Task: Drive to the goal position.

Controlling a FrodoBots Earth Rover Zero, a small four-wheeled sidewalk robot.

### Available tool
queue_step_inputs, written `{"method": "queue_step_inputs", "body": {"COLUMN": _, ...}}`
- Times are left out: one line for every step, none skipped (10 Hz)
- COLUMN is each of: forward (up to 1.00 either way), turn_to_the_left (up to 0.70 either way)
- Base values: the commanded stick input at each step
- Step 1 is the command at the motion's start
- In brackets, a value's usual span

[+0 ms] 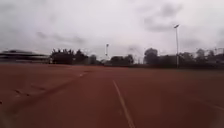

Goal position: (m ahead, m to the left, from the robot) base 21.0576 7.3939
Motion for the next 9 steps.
{"method": "queue_step_inputs", "body": {"forward": 0.50, "turn_to_the_left": 0.00}}
{"method": "queue_step_inputs", "body": {"forward": 0.50, "turn_to_the_left": 0.00}}
{"method": "queue_step_inputs", "body": {"forward": 0.50, "turn_to_the_left": 0.00}}
{"method": "queue_step_inputs", "body": {"forward": 0.50, "turn_to_the_left": 0.00}}
{"method": "queue_step_inputs", "body": {"forward": 0.50, "turn_to_the_left": 0.00}}
{"method": "queue_step_inputs", "body": {"forward": 0.50, "turn_to_the_left": 0.00}}
{"method": "queue_step_inputs", "body": {"forward": 0.50, "turn_to_the_left": 0.00}}
{"method": "queue_step_inputs", "body": {"forward": 0.50, "turn_to_the_left": 0.00}}
{"method": "queue_step_inputs", "body": {"forward": 0.50, "turn_to_the_left": 0.00}}
